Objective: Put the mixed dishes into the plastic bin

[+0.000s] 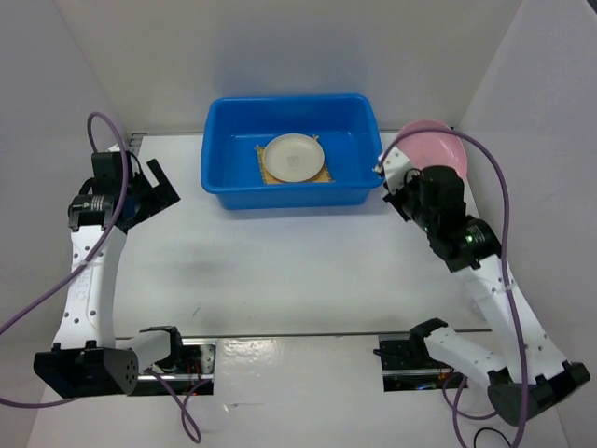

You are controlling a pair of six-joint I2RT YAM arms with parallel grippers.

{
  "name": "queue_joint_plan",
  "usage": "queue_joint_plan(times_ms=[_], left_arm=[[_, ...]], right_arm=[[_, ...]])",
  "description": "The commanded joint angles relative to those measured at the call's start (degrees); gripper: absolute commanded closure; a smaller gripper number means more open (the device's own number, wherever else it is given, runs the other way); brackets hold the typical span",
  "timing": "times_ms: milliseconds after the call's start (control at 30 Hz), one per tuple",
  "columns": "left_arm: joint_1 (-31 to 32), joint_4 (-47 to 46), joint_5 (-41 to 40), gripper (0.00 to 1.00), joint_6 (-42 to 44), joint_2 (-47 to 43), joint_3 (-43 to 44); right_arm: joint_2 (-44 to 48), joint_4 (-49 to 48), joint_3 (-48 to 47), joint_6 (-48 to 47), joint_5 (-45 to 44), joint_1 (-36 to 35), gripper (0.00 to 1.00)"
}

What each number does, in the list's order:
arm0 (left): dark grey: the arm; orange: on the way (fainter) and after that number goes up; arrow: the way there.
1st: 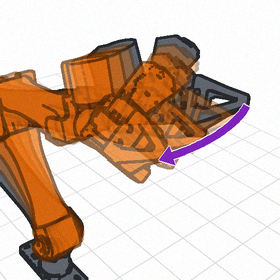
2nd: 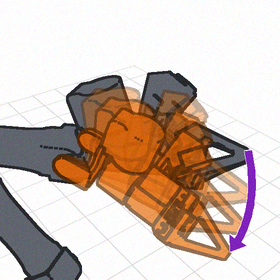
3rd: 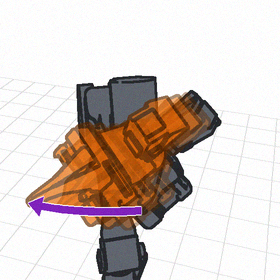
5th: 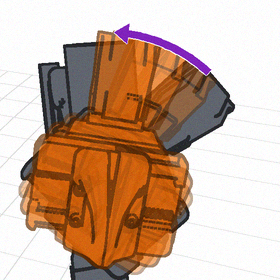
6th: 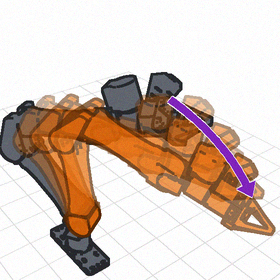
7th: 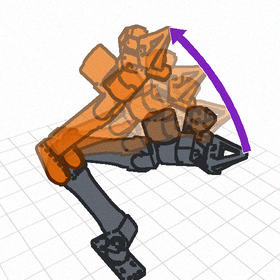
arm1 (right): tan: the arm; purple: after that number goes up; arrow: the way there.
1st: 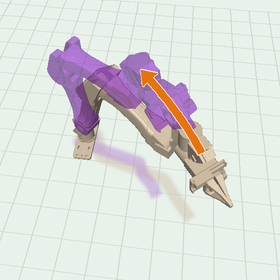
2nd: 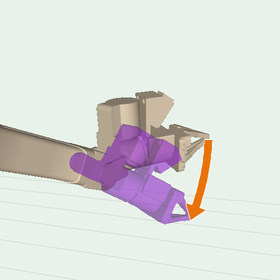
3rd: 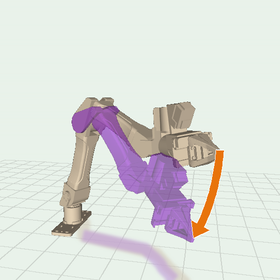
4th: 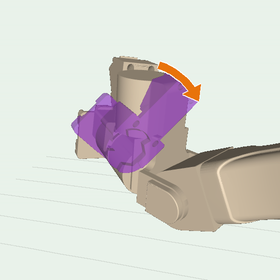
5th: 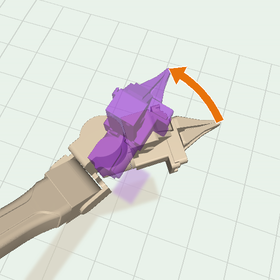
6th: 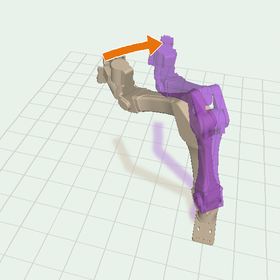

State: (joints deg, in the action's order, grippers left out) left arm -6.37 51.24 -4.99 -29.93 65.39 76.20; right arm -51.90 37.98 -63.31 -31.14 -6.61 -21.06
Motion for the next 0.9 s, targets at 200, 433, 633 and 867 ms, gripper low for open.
queue_joint_plan(times_ms=[200, 433, 633, 867], left_arm=[[-1.63, -1.33, 4.47, 0.0, 0.23, -1.05, -2.29], [-1.63, 1.14, 2.71, 0.0, 0.75, -3.25, -4.13], [-1.63, 2.37, 0.6, 0.0, 1.36, -3.77, -5.71], [-1.63, 2.37, -2.39, 0.0, 1.37, -1.06, -5.72]], right_arm=[[-33.04, -12.23, -28.86, -3.74, 12.41, -5.74, 1.0], [-56.5, -9.96, -46.62, -7.1, 16.01, -10.49, 1.0], [-76.56, -3.36, -74.68, -7.1, 16.02, -12.33, 1.0], [-102.87, 8.52, -104.9, -10.87, 11.18, -14.71, 1.0]])
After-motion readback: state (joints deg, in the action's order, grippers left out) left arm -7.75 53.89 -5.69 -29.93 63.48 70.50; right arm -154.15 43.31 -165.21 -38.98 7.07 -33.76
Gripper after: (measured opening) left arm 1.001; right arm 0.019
